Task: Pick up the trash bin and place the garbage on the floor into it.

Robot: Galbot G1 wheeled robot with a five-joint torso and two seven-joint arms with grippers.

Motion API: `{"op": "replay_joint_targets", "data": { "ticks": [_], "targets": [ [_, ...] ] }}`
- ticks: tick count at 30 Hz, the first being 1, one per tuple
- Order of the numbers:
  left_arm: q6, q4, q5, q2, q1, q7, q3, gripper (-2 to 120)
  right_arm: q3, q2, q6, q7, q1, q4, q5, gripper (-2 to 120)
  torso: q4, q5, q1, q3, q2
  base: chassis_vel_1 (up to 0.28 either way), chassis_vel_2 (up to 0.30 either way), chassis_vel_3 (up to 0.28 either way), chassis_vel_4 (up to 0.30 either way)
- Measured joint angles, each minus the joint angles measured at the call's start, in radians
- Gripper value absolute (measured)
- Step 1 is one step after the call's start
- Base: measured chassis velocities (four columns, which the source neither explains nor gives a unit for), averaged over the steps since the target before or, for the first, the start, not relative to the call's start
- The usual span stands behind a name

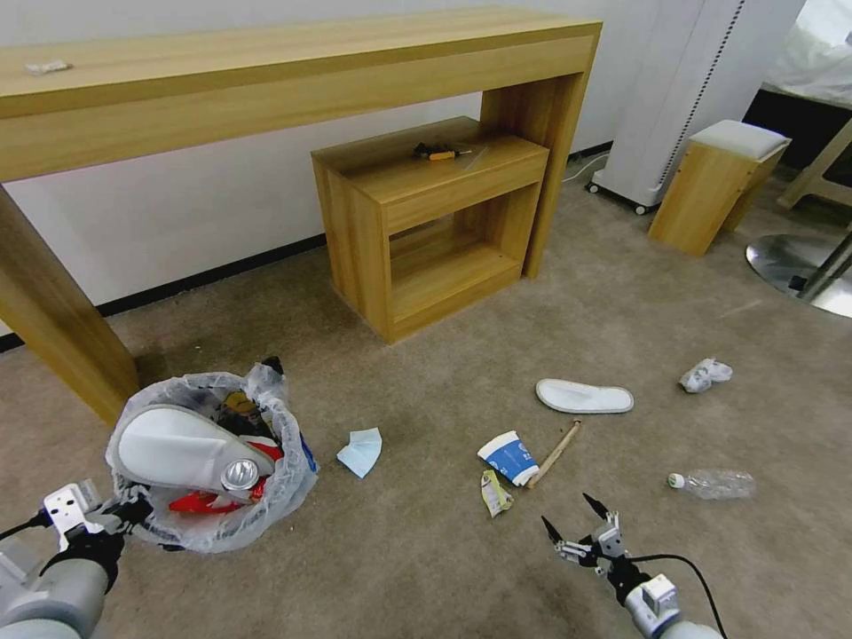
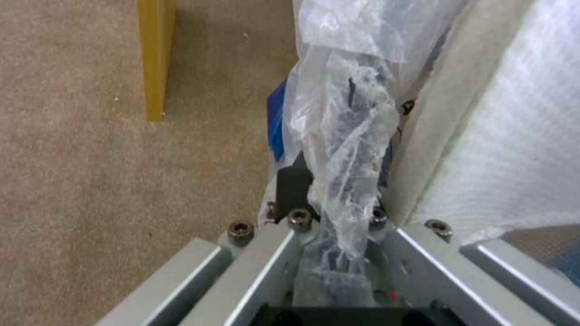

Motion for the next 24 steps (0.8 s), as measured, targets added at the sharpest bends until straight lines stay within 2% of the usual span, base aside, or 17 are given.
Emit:
{"op": "replay_joint_targets", "data": {
  "ticks": [6, 24],
  "targets": [
    [0.000, -0.002, 0.002, -0.005, -0.004, 0.000, 0.006, 0, -0.026, 0.024, -0.004, -0.003, 0.018, -0.020, -0.001, 100, 0.0000, 0.0001, 0.000, 0.000, 0.000, 0.000, 0.000, 0.000, 0.000],
    [-0.001, -0.023, 0.014, -0.029, 0.000, 0.001, 0.013, 0, -0.220, 0.112, -0.006, -0.015, 0.207, -0.168, 0.017, 100, 0.0000, 0.0001, 0.000, 0.000, 0.000, 0.000, 0.000, 0.000, 0.000]
  ]
}}
